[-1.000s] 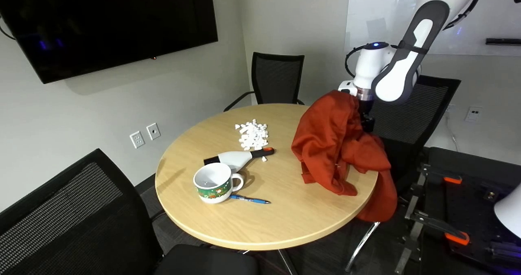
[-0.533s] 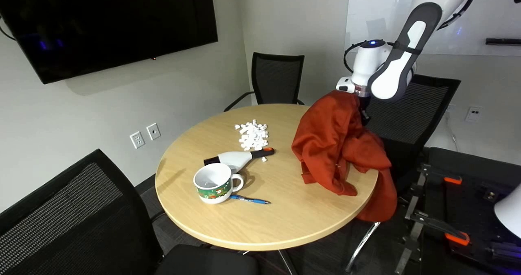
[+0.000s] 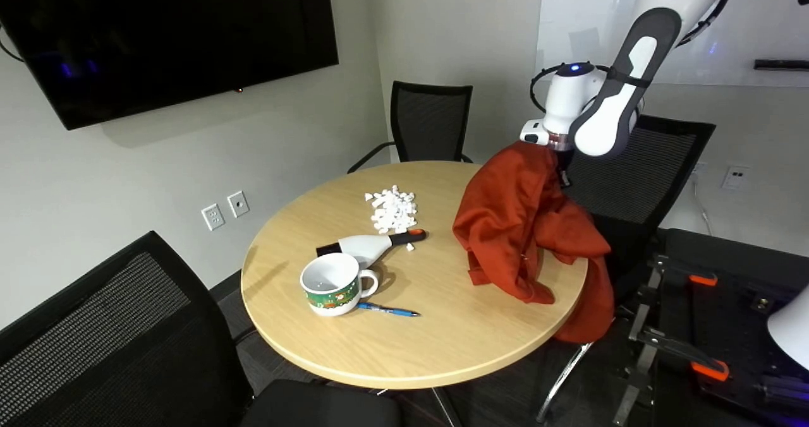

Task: Take the cloth and put it on the back rest

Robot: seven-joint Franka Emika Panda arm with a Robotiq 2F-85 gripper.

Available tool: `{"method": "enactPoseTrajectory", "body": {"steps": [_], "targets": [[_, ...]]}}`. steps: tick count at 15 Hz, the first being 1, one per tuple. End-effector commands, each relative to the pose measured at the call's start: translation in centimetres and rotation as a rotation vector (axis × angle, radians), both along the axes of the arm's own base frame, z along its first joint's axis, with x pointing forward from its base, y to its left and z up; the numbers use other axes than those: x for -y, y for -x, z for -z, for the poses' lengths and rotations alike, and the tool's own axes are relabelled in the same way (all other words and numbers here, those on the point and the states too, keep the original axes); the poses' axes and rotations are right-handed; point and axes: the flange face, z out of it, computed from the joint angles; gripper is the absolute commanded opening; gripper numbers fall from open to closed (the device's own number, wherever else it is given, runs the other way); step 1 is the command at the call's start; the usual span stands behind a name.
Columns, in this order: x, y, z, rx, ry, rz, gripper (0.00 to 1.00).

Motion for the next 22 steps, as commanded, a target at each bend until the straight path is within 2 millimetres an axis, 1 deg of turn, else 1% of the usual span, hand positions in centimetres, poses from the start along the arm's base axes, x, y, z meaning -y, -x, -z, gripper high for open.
{"method": "enactPoseTrajectory", "body": {"steps": [1,6,8,9,10,12,13,15,16,18,19,20,22], "targets": [[0.7,0.4,-2.6,-0.005,0.097,0.062,0.02],[4.6,3.4,-11.1,0.100,0.279,0.257,0.02],[6.4,4.4,-14.0,0.113,0.349,0.325,0.02],[7.2,4.9,-15.9,0.124,0.397,0.353,0.02],[7.5,5.4,-17.0,0.116,0.424,0.386,0.02],[7.5,6.2,-18.6,0.108,0.492,0.453,0.02],[7.7,5.5,-16.4,0.085,0.438,0.398,0.07],[7.8,6.0,-18.0,0.096,0.467,0.432,0.07],[7.8,6.1,-18.3,0.100,0.468,0.435,0.07],[7.6,6.0,-18.3,0.101,0.467,0.435,0.07],[7.9,5.7,-18.6,0.109,0.450,0.454,0.02],[8.2,5.8,-19.4,0.128,0.446,0.468,0.02],[9.7,6.3,-22.3,0.174,0.447,0.513,0.02]]}}
